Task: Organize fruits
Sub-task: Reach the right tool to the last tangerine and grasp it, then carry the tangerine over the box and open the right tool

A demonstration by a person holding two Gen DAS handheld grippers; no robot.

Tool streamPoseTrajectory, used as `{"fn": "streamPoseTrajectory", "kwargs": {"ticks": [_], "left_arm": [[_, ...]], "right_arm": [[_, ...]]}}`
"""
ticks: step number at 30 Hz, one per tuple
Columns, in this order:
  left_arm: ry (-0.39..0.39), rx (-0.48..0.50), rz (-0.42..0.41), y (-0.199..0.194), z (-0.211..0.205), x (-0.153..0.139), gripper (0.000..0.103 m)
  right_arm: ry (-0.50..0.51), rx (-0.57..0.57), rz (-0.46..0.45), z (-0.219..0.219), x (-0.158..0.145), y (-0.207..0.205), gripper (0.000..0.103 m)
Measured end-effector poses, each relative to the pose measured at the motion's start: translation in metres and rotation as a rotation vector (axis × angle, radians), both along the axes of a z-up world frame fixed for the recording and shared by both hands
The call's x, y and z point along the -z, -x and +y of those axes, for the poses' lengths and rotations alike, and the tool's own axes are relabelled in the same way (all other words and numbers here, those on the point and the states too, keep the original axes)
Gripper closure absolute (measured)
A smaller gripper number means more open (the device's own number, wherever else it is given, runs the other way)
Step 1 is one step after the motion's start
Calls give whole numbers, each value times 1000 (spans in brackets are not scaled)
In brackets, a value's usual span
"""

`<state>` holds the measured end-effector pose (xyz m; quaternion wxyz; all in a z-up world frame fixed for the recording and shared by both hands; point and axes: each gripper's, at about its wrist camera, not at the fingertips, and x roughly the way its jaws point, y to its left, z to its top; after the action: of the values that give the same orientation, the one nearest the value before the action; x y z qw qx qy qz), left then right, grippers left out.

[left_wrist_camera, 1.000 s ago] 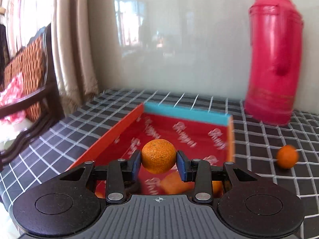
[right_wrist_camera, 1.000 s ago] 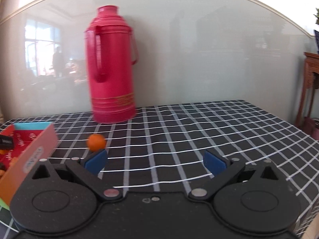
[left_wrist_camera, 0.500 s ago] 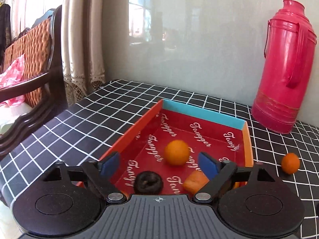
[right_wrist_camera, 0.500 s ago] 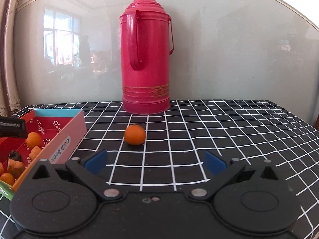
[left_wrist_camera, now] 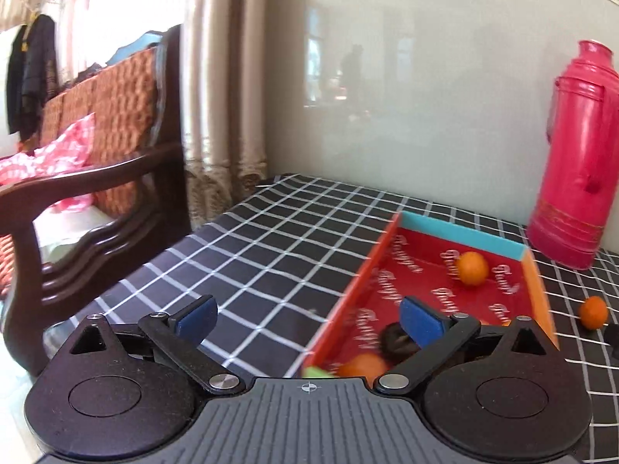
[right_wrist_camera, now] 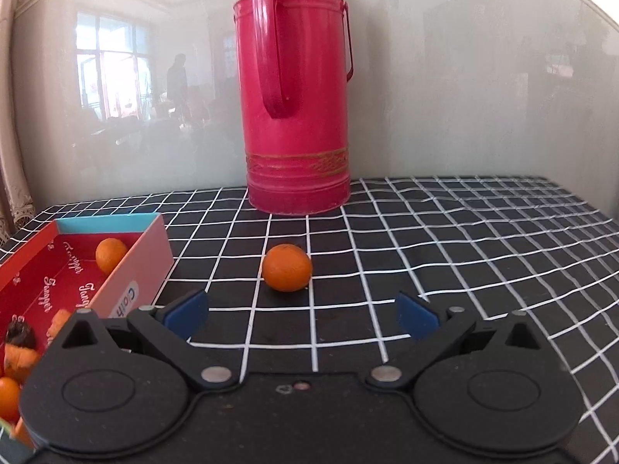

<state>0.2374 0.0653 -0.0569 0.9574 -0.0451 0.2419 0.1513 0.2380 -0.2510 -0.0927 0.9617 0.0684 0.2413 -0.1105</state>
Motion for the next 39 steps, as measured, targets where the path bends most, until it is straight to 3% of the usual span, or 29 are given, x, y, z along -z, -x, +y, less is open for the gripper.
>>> {"fn": "streamPoseTrajectory", "kwargs": {"ticks": [8, 15, 20, 21, 26, 30, 34, 39], "left_arm": [[2, -72, -19, 5, 24, 7, 3], [25, -102, -20, 3, 34, 11, 3], [17, -109, -25, 3, 34, 12, 3], [18, -110, -23, 2, 34, 13, 3], [26, -124, -19, 2, 38, 13, 3], [45, -149, -20, 3, 43, 13, 3], [56, -163, -21, 6, 48, 14, 3], [54, -172, -22, 8, 51, 14, 3]], "right_arm": [[-10, 43, 66, -10, 6, -52, 19], [-55, 48, 90, -20, 9, -73, 32], [-75, -8, 110, -18, 12, -80, 55], [-93, -32, 113, -18, 13, -80, 67], [-36, -48, 105, -8, 12, -77, 69], [2, -88, 20, 5, -3, -61, 70], [-7, -227, -91, 28, -24, -38, 69], [-3, -431, -110, 68, -29, -23, 69]]}}
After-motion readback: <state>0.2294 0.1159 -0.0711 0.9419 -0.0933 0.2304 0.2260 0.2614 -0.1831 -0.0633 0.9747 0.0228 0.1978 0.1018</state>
